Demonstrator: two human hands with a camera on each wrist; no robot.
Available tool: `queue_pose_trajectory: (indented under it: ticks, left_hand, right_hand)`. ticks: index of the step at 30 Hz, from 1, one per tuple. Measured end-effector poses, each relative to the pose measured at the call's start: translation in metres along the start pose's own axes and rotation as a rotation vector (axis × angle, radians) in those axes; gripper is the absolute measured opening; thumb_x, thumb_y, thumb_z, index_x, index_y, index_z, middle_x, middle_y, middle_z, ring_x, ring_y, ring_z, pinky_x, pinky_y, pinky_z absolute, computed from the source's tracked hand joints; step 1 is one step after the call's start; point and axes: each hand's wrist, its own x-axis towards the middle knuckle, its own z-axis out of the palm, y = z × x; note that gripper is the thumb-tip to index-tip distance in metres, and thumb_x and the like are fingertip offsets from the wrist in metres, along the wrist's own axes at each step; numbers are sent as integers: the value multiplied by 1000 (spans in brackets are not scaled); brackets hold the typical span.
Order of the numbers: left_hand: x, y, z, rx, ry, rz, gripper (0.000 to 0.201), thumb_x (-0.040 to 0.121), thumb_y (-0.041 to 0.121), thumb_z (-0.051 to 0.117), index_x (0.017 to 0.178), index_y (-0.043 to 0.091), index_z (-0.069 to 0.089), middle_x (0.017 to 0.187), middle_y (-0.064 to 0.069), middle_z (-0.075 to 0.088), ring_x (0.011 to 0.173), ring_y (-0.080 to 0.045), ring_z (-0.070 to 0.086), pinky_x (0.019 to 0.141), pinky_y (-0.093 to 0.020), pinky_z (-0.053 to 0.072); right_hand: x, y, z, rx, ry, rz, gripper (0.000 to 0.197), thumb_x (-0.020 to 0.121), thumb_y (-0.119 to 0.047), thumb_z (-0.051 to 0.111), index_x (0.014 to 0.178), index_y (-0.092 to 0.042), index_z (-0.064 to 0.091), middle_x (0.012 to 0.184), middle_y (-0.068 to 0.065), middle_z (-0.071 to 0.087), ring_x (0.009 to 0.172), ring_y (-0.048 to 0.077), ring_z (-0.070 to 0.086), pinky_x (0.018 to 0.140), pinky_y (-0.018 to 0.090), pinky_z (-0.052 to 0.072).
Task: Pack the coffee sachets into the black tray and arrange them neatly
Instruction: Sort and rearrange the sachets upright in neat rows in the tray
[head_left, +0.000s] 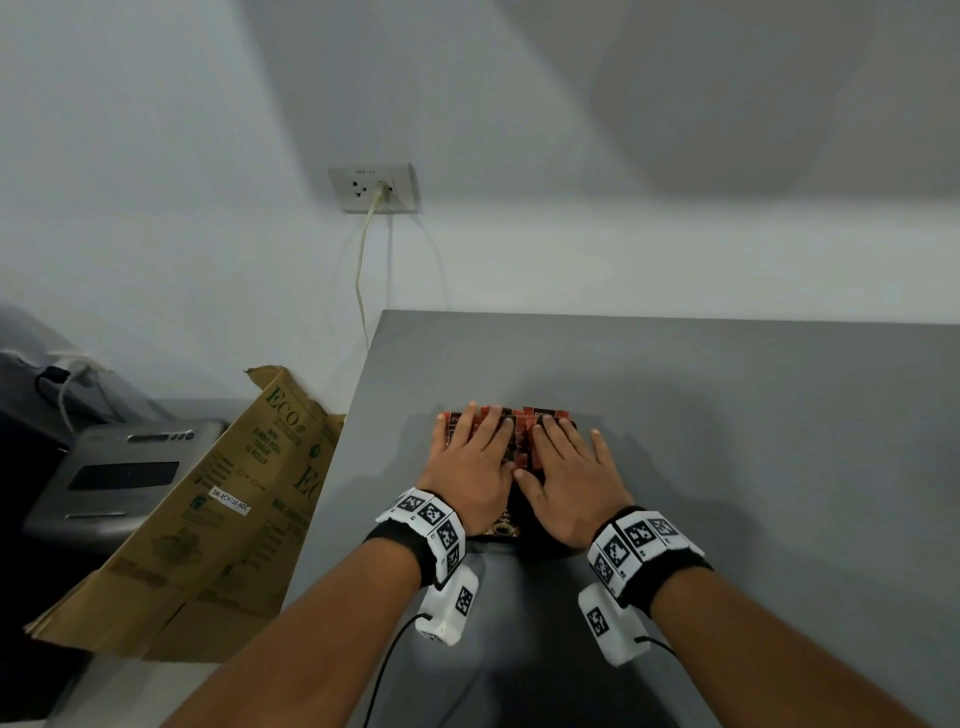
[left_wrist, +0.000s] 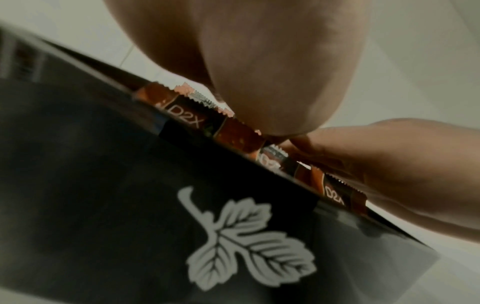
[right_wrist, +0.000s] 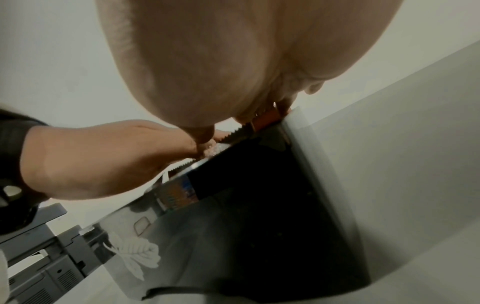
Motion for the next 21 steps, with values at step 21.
queue_pose_trajectory:
  ticks: [21]
  left_hand:
    - [-35,-24,4,-56,-57,-6,70,99,61,11,160,27,7,168,4,-2,154,-20,-13,121,-51,-13]
  right_hand:
    - [-29,18,6,-50,-65,-49,72,100,-60,15,160,-22,3,168,-2,0,154,19,-10,122,48,-9]
